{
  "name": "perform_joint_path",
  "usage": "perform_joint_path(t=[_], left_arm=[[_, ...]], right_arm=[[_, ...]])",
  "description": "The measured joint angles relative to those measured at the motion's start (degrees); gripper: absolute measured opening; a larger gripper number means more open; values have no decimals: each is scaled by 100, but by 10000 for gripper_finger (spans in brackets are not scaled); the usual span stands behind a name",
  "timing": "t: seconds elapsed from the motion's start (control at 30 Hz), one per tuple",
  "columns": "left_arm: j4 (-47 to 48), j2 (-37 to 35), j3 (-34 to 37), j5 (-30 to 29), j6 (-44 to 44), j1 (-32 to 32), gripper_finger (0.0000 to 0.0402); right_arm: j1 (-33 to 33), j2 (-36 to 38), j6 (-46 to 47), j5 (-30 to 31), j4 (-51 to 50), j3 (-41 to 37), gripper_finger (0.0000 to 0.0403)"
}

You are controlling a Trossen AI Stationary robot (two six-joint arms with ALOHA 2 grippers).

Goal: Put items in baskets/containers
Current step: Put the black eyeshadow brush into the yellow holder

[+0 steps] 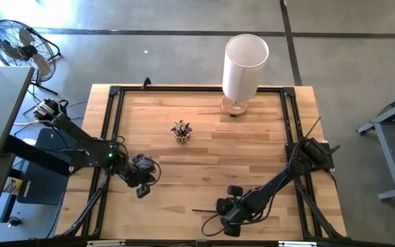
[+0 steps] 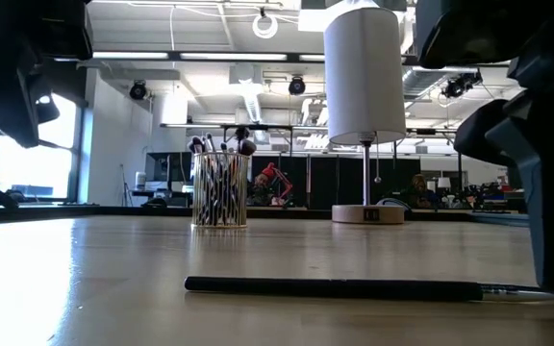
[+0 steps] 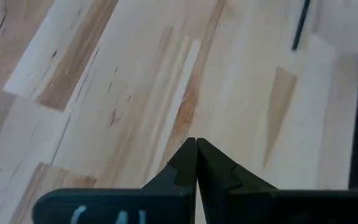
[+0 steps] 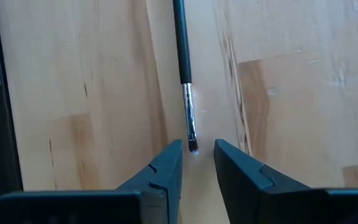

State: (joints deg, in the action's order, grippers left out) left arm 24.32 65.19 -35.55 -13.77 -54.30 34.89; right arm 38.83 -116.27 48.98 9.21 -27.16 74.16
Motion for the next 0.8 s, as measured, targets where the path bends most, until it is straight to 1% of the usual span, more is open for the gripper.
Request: perform_joint_path(t=[0.13,0.27,0.33,0.4,0.47,0.57,0.63,0.73,0.8], left_arm=[[-385,0,0,-78,-3,0,1],[-572,0,0,-470,-7,0,1],[-632,1,2,-628,-6,0,2],[-774,2,2,-762,-6,0,12],[-873,2,2,-872,-3,0,33],[-947,2,2,-1019,53,0,81],[-1063,2,2,-1074,234,0,116],[-1328,2,2,-1069,537,0,167],[-1567,39,2,-1046,923,0,194]], right_arm=[[0,0,-275,49,-2,-10,66],[-8,-3,-273,-1,-56,-8,13],[-9,-5,-267,14,-64,-8,8],[-5,-13,-259,59,-164,40,5],[-23,-27,-294,80,-502,170,2],[-94,-42,-342,134,-1089,385,1],[-149,-49,-519,210,-1439,568,1],[-249,-50,-737,323,-1671,891,1],[-302,-50,-930,395,-1966,1091,1]])
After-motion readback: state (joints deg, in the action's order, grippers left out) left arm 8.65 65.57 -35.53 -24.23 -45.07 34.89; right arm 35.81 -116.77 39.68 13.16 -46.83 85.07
